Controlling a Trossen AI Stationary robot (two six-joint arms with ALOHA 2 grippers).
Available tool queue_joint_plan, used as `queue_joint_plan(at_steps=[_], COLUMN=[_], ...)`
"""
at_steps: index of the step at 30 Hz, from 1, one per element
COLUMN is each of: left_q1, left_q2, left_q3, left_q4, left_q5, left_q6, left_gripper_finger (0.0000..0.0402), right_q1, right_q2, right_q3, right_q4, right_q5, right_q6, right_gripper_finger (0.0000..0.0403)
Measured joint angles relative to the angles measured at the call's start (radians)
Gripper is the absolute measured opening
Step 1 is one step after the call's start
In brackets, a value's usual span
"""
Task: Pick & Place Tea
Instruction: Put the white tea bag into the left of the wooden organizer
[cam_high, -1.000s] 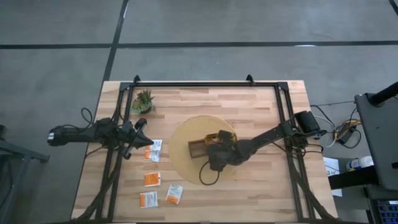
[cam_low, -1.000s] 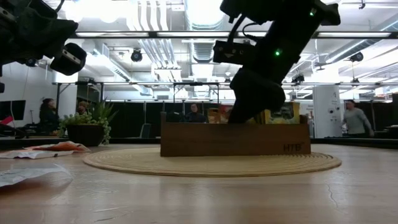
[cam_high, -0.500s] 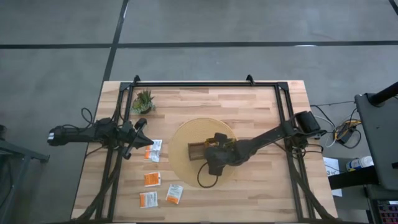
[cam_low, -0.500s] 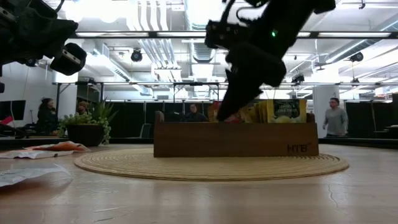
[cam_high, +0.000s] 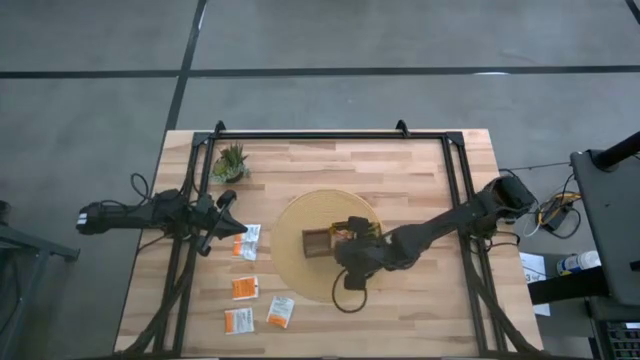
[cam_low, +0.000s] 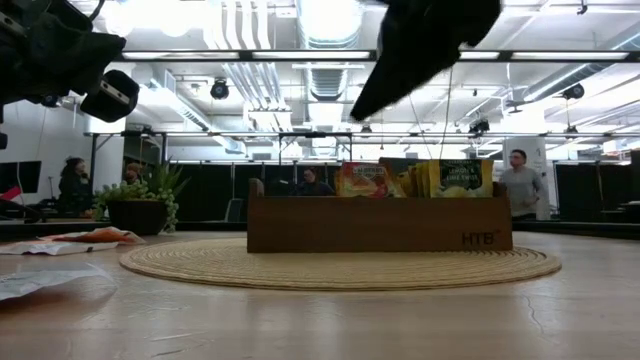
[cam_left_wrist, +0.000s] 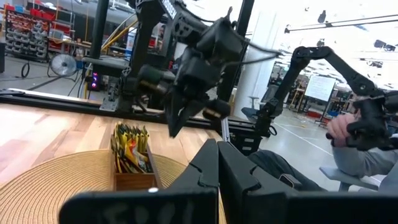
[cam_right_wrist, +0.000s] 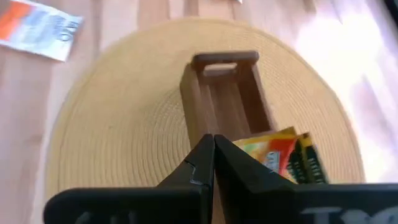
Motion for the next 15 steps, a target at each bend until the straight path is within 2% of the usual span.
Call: queue_joint_plan(at_steps=[7, 9, 12, 15], left_q1=[0.000, 0.000, 0.000, 0.000], left_q2=[0.000, 0.000, 0.000, 0.000], left_q3=[0.000, 0.000, 0.000, 0.000], left_q4=[-0.003, -0.002, -0.002, -0.002], left_q5=[0.000, 0.000, 0.000, 0.000], left_q6=[0.000, 0.000, 0.000, 0.000], left_gripper_finger=[0.0000, 0.0000, 0.0000, 0.0000], right_q1=[0.011, 0.010, 0.010, 0.011], right_q2=[-0.084, -0.098, -0.102, -0.102], right_q3=[0.001, 0.001, 0.001, -0.002], right_q4=[-0.028, -0.020, -0.028, -0.067], right_q5=[0.001, 0.001, 0.001, 0.001], right_q6=[-0.239, -0.225, -0.111, -0.100], right_gripper_finger=[0.0009, 0.0009, 0.0009, 0.0009])
